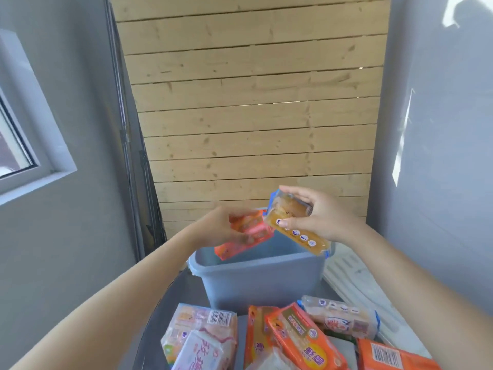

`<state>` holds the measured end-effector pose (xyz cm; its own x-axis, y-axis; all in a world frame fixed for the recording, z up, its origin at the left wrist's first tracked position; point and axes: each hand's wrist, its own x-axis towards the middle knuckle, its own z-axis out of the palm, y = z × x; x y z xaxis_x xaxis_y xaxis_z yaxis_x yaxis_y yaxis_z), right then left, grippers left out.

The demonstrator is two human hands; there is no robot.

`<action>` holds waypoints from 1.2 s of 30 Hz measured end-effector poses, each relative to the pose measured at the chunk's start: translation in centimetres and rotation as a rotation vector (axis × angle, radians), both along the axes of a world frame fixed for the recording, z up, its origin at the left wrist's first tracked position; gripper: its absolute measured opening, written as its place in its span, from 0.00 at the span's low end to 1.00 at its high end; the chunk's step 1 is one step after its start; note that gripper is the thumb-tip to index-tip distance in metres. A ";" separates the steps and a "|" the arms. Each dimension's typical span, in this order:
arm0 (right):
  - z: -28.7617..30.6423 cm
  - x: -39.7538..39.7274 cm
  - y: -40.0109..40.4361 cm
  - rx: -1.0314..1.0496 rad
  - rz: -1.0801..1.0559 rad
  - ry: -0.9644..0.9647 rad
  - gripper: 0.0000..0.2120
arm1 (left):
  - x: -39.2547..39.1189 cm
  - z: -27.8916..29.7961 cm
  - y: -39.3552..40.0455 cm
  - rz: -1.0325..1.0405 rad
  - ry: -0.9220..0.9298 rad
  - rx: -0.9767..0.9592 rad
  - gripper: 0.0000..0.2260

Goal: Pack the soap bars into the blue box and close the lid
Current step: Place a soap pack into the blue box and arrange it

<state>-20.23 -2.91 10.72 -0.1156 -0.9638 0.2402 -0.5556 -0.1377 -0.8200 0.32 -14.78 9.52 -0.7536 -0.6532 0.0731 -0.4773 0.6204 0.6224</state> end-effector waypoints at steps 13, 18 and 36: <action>-3.8 -0.6 -5.3 0.143 -0.040 0.418 0.33 | -3.4 -7.7 -6.5 -0.149 -0.804 -0.215 0.24; -3.9 -0.9 -5.6 0.138 -0.074 0.354 0.32 | -4.4 -8.7 -6.8 -0.152 -0.892 -0.324 0.23; -4.3 -0.9 -7.8 0.247 0.023 0.448 0.34 | -4.3 -6.4 -6.7 0.069 -0.785 0.104 0.13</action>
